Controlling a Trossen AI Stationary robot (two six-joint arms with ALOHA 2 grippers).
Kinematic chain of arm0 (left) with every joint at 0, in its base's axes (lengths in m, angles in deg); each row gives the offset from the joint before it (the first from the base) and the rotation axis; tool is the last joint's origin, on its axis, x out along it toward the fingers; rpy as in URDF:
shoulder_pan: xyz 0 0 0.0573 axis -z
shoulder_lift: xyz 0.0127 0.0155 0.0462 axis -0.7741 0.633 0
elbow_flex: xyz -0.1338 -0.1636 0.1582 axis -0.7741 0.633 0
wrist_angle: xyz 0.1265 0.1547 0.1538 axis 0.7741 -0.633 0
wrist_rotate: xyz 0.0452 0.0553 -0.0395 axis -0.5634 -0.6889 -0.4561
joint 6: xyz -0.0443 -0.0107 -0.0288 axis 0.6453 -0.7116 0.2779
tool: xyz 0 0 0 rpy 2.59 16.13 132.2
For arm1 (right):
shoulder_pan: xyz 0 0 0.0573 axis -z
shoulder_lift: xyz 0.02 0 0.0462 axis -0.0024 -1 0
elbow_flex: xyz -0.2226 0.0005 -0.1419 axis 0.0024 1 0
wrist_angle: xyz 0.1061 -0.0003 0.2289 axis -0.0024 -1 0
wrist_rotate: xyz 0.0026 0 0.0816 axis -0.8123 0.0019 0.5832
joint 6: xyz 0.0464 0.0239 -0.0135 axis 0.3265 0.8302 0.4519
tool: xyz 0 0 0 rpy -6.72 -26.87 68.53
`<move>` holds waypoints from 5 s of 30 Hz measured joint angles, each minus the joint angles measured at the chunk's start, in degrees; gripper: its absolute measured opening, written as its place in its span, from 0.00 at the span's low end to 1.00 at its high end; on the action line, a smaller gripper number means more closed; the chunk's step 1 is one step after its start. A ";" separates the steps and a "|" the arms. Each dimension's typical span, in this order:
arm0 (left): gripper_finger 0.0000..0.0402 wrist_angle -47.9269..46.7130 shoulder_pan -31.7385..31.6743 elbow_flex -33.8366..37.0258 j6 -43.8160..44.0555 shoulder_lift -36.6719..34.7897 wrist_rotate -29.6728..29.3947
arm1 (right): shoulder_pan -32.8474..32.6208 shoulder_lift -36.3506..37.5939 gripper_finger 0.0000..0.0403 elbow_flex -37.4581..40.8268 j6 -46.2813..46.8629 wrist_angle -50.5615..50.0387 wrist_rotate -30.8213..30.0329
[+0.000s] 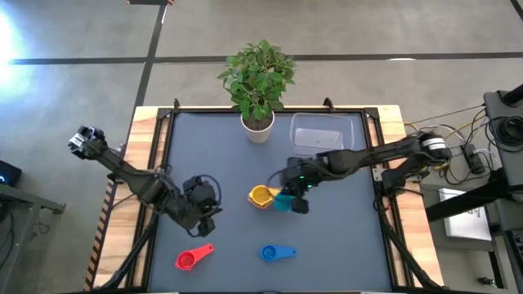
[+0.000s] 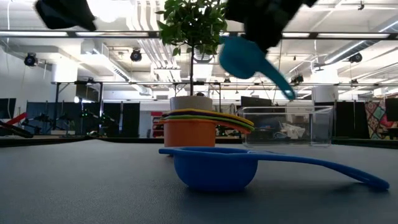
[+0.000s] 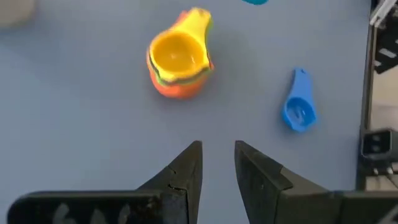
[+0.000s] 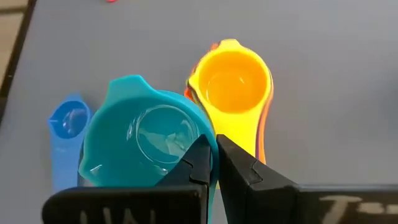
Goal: Nest measuring cups in basket
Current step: Stack the light blue measuring cup on top of the yellow measuring cup, then stack the red measuring cup on top of the light blue measuring cup
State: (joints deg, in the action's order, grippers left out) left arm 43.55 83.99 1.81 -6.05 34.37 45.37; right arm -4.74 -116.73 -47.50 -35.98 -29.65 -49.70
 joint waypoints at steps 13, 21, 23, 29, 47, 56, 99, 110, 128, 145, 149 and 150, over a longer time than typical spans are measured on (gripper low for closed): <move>0.19 0.24 6.70 1.69 8.00 0.15 -3.63 | 4.43 -14.25 0.02 -15.89 -4.55 -6.71 5.09; 0.19 0.26 6.70 1.67 8.00 0.38 -3.63 | 5.79 -18.80 0.02 -19.48 -6.53 -6.83 7.60; 0.19 0.29 6.69 1.67 7.99 0.63 -3.63 | 5.94 -19.72 0.02 -19.51 -6.58 -6.09 7.62; 0.19 0.53 6.70 1.65 7.97 0.98 -3.07 | 6.22 -20.60 0.03 -19.51 -6.69 -4.58 8.78; 0.19 1.11 6.70 1.65 6.45 0.98 -1.42 | 6.14 -17.34 0.30 -19.15 -8.13 -6.36 13.00; 0.19 1.18 6.70 1.63 6.60 0.98 -1.36 | 6.01 -9.18 0.33 -14.72 -9.03 -6.38 12.75; 0.47 -5.60 21.80 1.98 41.93 19.42 24.52 | -10.03 32.73 0.33 26.74 5.35 21.65 3.54; 0.49 -5.89 21.83 2.02 40.12 23.49 27.51 | -10.03 32.75 0.33 26.74 4.95 21.67 2.38; 0.01 -3.17 20.31 2.07 31.63 23.74 26.87 | -10.03 32.77 0.33 26.74 5.07 21.42 2.37; 0.00 -5.20 2.60 -1.79 0.75 20.19 19.76 | -10.03 32.80 0.33 26.74 3.67 21.35 2.36; 0.00 -5.26 -3.77 -6.09 -11.27 19.25 16.47 | -10.01 32.80 0.32 26.74 3.40 21.19 2.38; 0.00 -5.10 -5.37 -7.40 -14.45 19.19 15.86 | -10.01 32.80 0.32 26.74 3.44 21.09 2.38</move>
State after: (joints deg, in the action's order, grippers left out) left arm 38.45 78.62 -5.60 -20.50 53.56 61.23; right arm -14.75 -83.94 -20.76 -32.54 -8.55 -47.31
